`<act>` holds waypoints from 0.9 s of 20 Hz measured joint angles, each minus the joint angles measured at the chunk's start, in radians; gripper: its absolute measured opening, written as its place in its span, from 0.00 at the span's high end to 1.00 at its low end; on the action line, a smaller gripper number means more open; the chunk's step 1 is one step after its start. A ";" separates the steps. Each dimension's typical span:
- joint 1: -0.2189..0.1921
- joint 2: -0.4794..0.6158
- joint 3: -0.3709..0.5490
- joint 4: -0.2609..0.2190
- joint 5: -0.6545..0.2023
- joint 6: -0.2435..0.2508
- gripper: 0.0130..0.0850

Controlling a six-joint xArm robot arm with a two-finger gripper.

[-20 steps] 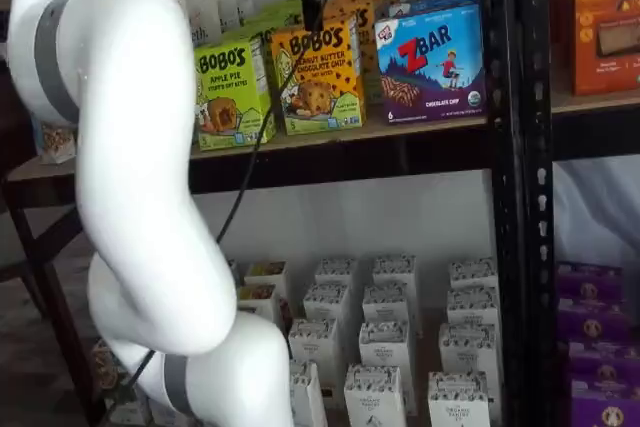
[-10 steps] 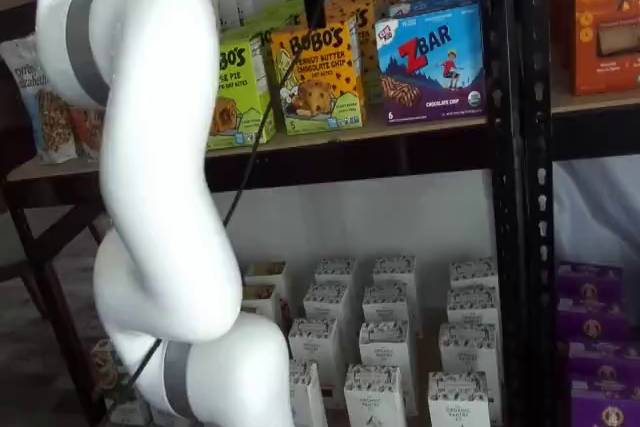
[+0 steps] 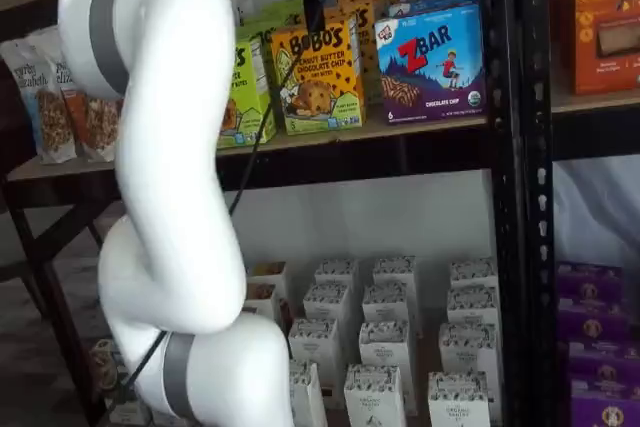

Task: Pick up the orange box on the top shelf, the fifth box from the left

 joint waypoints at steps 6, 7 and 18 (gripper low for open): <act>0.016 0.003 0.034 -0.018 -0.036 0.009 0.00; 0.019 0.003 0.040 -0.022 -0.044 0.010 0.00; 0.031 0.023 0.076 -0.050 -0.076 0.013 0.00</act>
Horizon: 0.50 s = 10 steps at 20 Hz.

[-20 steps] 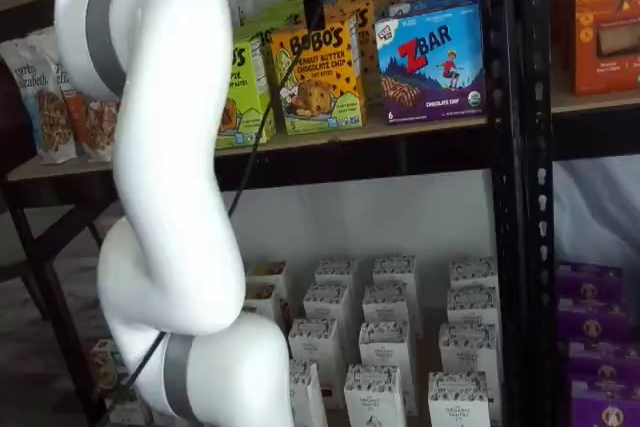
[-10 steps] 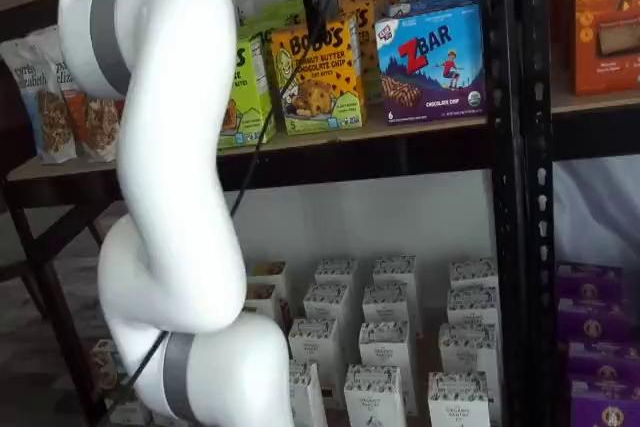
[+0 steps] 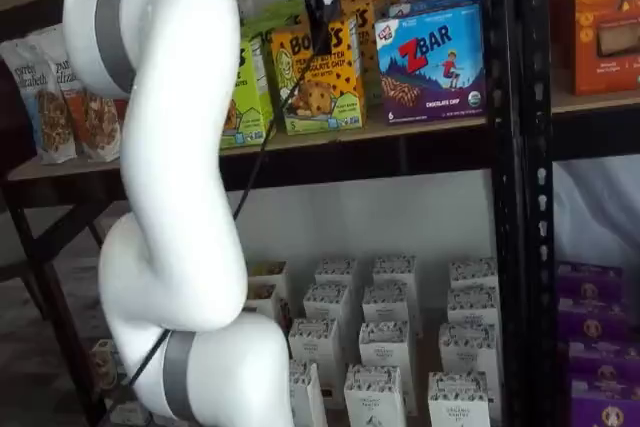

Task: Pick up the orange box on the top shelf, the fifth box from the left

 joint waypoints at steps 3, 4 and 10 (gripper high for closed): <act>-0.004 -0.011 0.034 -0.004 -0.038 -0.006 0.00; -0.006 -0.015 0.046 -0.005 -0.052 -0.009 0.00; -0.018 -0.016 0.064 0.000 -0.068 -0.021 0.00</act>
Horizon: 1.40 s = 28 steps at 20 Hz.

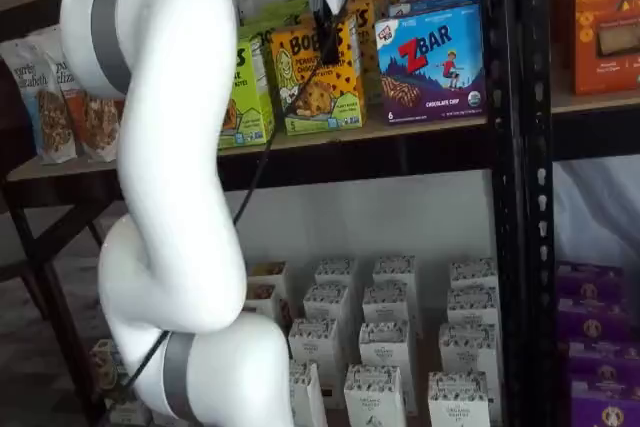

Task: Pick up the orange box on the top shelf, the fifth box from the left

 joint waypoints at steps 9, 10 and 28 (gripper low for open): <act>-0.012 -0.002 0.008 0.011 -0.007 -0.011 0.28; -0.013 -0.001 0.007 0.012 -0.006 -0.012 0.33; -0.014 0.011 -0.013 0.011 0.006 -0.013 0.44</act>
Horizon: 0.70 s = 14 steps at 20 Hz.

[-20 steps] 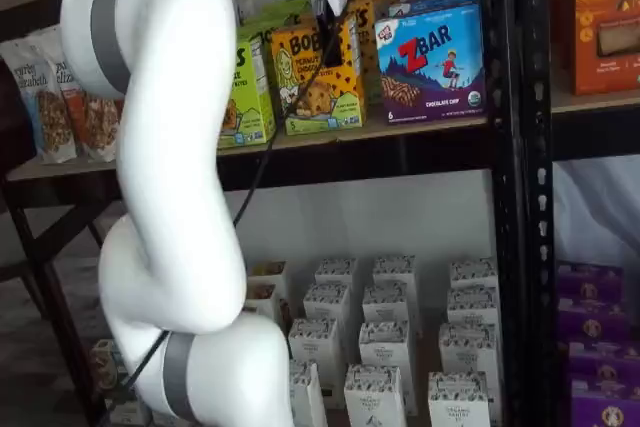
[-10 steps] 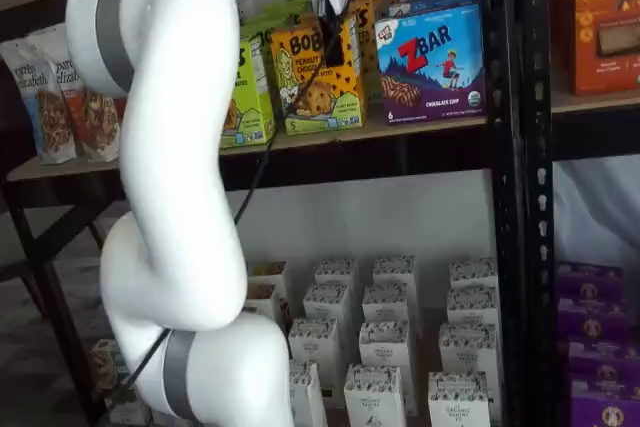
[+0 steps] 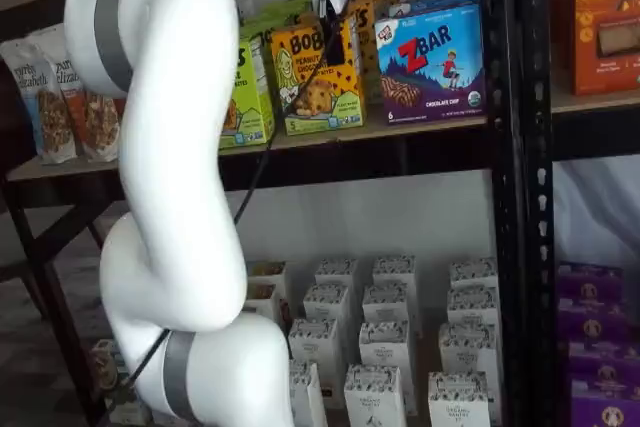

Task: Pick up the orange box on the top shelf, the fifth box from the left

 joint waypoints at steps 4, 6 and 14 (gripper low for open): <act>0.000 -0.001 0.001 -0.001 -0.003 0.000 0.44; 0.001 -0.001 0.001 -0.004 -0.002 0.001 0.44; -0.001 0.003 -0.007 0.005 0.009 0.000 0.56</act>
